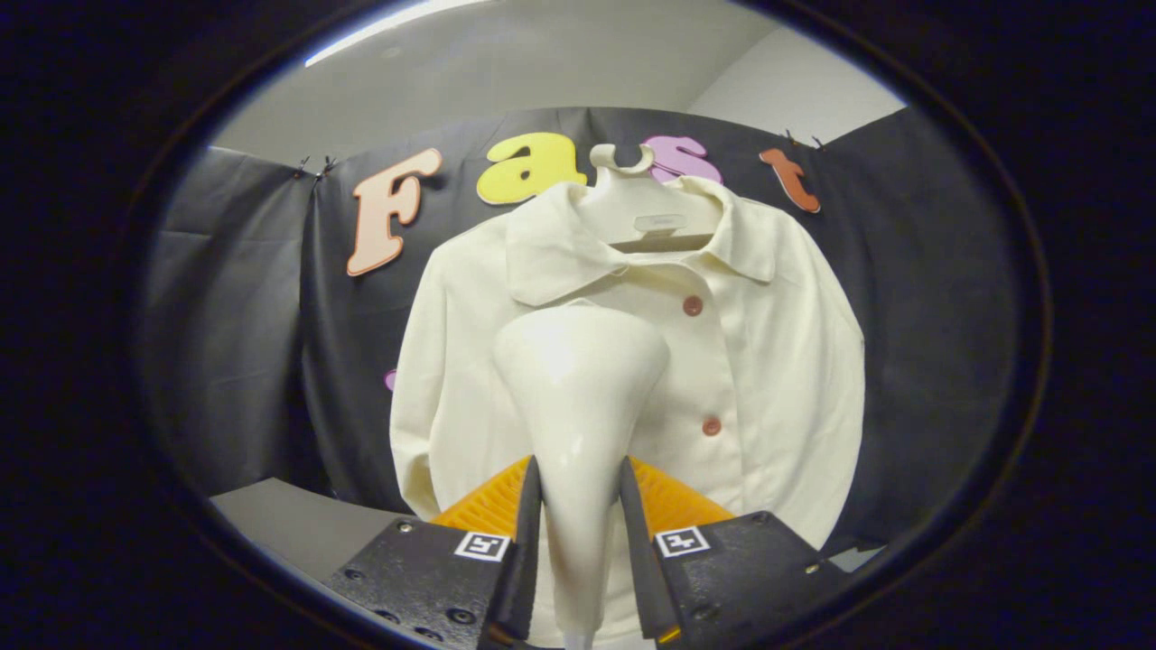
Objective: Iron the clothes twice with a garment steamer, once on the left side and once on the right side.
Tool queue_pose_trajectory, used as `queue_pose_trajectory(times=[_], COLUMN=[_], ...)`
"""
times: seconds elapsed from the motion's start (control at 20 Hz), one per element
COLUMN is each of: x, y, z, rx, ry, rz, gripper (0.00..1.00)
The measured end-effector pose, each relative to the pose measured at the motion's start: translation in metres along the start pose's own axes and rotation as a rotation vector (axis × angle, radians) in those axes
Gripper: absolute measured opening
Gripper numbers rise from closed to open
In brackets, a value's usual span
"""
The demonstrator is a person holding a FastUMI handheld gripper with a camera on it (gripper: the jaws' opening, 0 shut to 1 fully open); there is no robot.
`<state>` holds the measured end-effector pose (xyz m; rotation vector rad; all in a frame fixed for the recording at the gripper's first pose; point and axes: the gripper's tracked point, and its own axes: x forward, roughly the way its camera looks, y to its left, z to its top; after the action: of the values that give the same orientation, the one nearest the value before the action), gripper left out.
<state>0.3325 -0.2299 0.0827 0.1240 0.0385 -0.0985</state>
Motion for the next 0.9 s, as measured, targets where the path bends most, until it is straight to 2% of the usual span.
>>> queue_pose_trajectory(times=[0.5,0.9], x=[-0.007,-0.026], y=[-0.015,-0.041], z=[-0.043,-0.118], rx=[-0.045,-0.03], ry=[-0.013,0.078], rz=[0.019,-0.006], gripper=[0.44,0.44])
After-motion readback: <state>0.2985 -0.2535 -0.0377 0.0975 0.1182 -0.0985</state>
